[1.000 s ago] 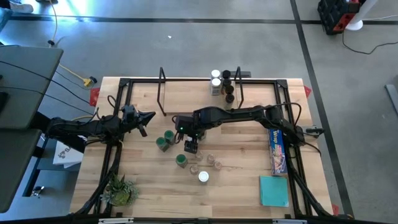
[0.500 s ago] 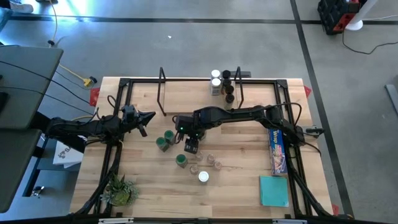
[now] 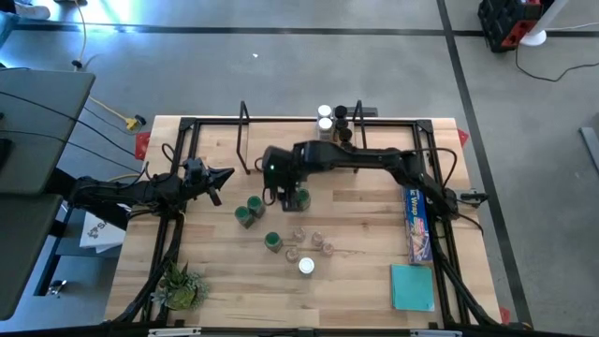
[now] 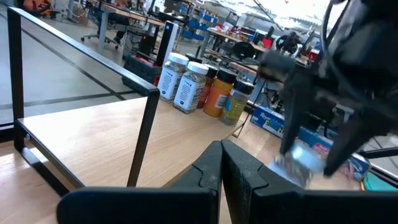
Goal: Shelf spices
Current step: Put the top white seasoning bottle on the shelf and align with the other white seasoning bottles
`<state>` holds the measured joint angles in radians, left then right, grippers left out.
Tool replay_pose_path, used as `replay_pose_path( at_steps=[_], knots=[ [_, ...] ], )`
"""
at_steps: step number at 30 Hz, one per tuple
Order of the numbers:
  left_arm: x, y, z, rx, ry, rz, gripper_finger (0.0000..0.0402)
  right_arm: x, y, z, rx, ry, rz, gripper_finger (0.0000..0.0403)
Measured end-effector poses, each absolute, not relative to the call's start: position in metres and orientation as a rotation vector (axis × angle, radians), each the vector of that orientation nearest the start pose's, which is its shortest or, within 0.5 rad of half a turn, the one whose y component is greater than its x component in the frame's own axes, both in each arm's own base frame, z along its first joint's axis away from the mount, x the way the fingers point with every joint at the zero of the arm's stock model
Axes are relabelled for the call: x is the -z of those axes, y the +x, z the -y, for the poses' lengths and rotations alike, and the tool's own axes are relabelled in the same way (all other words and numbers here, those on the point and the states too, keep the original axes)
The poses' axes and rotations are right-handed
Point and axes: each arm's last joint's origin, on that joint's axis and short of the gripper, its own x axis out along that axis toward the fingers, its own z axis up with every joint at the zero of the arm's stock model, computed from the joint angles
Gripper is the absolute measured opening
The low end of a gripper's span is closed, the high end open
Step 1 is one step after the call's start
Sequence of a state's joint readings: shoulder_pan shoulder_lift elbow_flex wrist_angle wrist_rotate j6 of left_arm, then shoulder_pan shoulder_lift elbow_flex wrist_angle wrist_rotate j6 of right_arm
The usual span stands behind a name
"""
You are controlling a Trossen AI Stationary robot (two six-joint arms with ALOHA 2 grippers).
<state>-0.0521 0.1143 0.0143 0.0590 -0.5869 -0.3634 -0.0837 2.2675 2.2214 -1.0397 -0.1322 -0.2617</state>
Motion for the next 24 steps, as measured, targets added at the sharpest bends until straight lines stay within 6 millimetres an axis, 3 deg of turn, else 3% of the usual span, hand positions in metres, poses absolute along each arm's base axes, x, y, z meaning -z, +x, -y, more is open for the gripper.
replay_pose_path(
  at_steps=[5, 9, 16, 20, 24],
  knots=[
    [-0.165, 0.100, -0.011, -0.536, -0.342, 0.059, 0.0005, -0.309, 0.473, 0.065, -0.139, -0.162, -0.986, 0.0188],
    [-0.165, 0.100, -0.011, -0.536, -0.342, 0.059, 0.0005, -0.331, 0.448, 0.097, -0.076, -0.159, -0.988, 0.0150],
    [-0.165, 0.100, -0.011, -0.536, -0.342, 0.059, 0.0005, -0.325, 0.402, 0.140, -0.119, -0.133, -1.299, 0.0073],
    [-0.165, 0.100, -0.011, -0.535, -0.342, 0.059, 0.0005, -0.327, 0.396, 0.154, -0.113, -0.090, -1.281, 0.0033],
    [-0.165, 0.100, -0.011, -0.536, -0.342, 0.059, 0.0005, -0.330, 0.397, 0.160, -0.096, -0.100, -1.240, 0.0020]
  ],
)
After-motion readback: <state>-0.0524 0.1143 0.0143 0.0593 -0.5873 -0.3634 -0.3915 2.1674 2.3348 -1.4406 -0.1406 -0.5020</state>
